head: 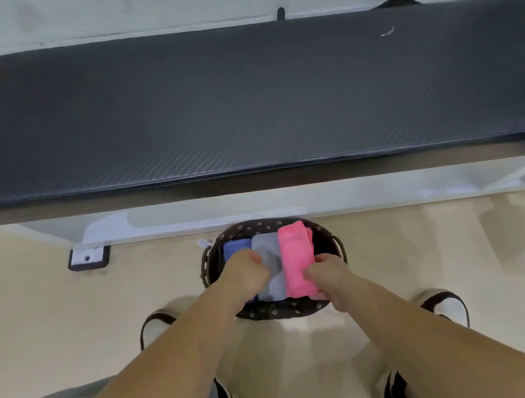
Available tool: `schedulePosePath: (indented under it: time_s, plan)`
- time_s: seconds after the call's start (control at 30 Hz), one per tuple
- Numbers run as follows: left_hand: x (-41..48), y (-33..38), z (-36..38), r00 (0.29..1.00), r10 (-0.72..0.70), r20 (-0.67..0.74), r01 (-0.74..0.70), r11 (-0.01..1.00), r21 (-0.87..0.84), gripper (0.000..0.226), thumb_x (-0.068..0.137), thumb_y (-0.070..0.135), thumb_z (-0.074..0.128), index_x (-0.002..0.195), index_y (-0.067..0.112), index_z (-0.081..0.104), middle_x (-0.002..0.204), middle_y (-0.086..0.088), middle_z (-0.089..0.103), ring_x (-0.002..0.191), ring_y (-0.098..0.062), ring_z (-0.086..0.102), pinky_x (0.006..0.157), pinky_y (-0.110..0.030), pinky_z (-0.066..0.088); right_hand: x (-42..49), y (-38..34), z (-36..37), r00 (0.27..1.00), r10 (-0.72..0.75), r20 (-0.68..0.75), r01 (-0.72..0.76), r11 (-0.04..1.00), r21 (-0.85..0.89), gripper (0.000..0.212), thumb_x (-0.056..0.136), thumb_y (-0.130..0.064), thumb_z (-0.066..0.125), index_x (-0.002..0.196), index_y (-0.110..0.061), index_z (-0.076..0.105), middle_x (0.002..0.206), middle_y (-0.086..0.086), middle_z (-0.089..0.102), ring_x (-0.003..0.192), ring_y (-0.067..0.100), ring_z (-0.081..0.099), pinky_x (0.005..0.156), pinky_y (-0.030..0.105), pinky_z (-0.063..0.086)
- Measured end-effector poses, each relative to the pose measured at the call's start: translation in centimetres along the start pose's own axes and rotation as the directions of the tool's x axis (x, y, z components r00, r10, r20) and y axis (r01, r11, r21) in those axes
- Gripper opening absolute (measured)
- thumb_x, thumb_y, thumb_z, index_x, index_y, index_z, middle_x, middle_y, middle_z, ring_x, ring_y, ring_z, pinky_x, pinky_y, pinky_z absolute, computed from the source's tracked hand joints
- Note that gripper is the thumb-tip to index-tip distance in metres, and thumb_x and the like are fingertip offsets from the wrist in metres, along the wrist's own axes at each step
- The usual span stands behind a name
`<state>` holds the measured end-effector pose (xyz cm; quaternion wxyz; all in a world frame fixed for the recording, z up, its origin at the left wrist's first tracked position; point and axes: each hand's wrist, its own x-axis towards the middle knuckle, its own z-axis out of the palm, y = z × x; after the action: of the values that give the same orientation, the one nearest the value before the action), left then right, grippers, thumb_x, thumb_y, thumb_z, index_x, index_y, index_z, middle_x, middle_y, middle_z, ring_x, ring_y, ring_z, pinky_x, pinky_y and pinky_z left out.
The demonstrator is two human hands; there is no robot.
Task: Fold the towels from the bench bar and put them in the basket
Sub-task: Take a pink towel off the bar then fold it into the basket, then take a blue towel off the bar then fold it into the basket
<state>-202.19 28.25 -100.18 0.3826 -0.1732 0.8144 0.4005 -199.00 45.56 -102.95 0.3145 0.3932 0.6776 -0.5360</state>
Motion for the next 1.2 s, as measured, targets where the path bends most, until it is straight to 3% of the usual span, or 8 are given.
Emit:
schedulePosePath:
  time_s: [0.13,0.3,0.43,0.63,0.8,0.9,1.1,1.2]
  plan:
    - [1.8,-0.4,2.1,0.992,0.127,0.014,-0.128,0.984,0.127,0.027,0.098,0.010,0.051,0.118,0.016,0.068,0.108,0.000,0.066,0.095,-0.019,0.061,0.087,-0.029,0.053,2.8,1.1,1.3,0.994,0.018,-0.105,-0.019,1.000,-0.002,0.035,0.089,0.003,0.050,0.120,-0.003,0.064,0.112,0.019,0.066,0.101,0.038,0.062,0.095,0.050,0.055]
    - [3.7,-1.0,4.0,0.955,0.281,0.096,-0.296,0.877,0.378,0.019,0.096,0.008,0.047,0.099,0.018,0.063,0.100,0.000,0.068,0.098,-0.025,0.066,0.085,-0.038,0.056,4.9,1.1,1.8,0.987,0.072,-0.141,-0.075,0.997,-0.012,0.036,0.093,-0.001,0.047,0.128,-0.002,0.056,0.112,0.017,0.062,0.098,0.034,0.058,0.085,0.042,0.053]
    - [5.1,-1.5,5.5,0.884,0.390,0.259,-0.464,0.667,0.582,0.048,0.096,0.012,0.053,0.143,0.021,0.055,0.151,-0.002,0.048,0.136,-0.024,0.048,0.100,-0.041,0.052,5.5,0.7,1.8,0.985,0.067,-0.156,-0.078,0.995,-0.065,0.033,0.093,-0.011,0.058,0.125,-0.002,0.057,0.114,0.017,0.066,0.095,0.032,0.060,0.075,0.036,0.048]
    - [6.6,-1.6,8.2,0.881,0.389,0.268,-0.436,0.450,0.779,0.049,0.101,0.032,0.053,0.150,0.030,0.049,0.170,-0.002,0.017,0.153,-0.026,0.023,0.118,-0.041,0.030,4.1,-1.4,-0.6,0.973,-0.203,-0.109,0.116,0.839,-0.532,0.032,0.089,-0.010,0.054,0.120,-0.009,0.055,0.108,0.007,0.062,0.095,0.029,0.060,0.071,0.031,0.041]
    - [6.9,-1.7,9.5,0.944,0.134,0.301,-0.328,0.288,0.900,0.077,0.094,0.017,0.057,0.162,0.031,0.023,0.172,-0.002,-0.013,0.159,-0.029,-0.008,0.126,-0.048,0.014,3.6,-0.8,-1.6,0.971,-0.232,-0.052,0.186,0.878,-0.441,0.042,0.086,-0.006,0.050,0.122,-0.019,0.066,0.113,0.004,0.067,0.100,0.031,0.066,0.086,0.042,0.057]
    - [6.5,0.1,8.3,0.934,0.113,0.338,-0.355,0.385,0.852,0.077,0.092,0.009,0.057,0.161,0.026,0.026,0.173,-0.001,0.000,0.159,-0.026,0.003,0.124,-0.044,0.023,3.3,-0.3,-2.4,0.967,-0.255,-0.009,0.222,0.860,-0.459,0.028,0.091,-0.008,0.048,0.111,-0.011,0.068,0.101,0.009,0.069,0.086,0.029,0.063,0.080,0.040,0.057]
    - [2.5,2.6,6.3,0.922,0.246,0.299,-0.387,0.563,0.730,0.057,0.093,0.004,0.055,0.147,0.021,0.046,0.133,-0.005,0.060,0.117,-0.028,0.061,0.082,-0.034,0.048,-0.5,-2.8,-4.8,0.922,-0.239,0.304,0.387,0.549,-0.741,0.024,0.102,-0.019,0.048,0.080,-0.021,0.058,0.087,0.005,0.062,0.083,0.027,0.057,0.070,0.030,0.043]
    - [-0.5,4.4,5.5,0.913,0.330,0.238,-0.401,0.625,0.670,0.038,0.097,0.011,0.055,0.133,0.021,0.062,0.125,-0.006,0.066,0.115,-0.028,0.064,0.091,-0.034,0.053,-3.9,-5.2,-6.7,0.915,-0.268,0.302,0.396,0.448,-0.802,0.021,0.096,-0.009,0.045,0.089,-0.017,0.063,0.089,0.007,0.066,0.084,0.029,0.063,0.068,0.033,0.051]
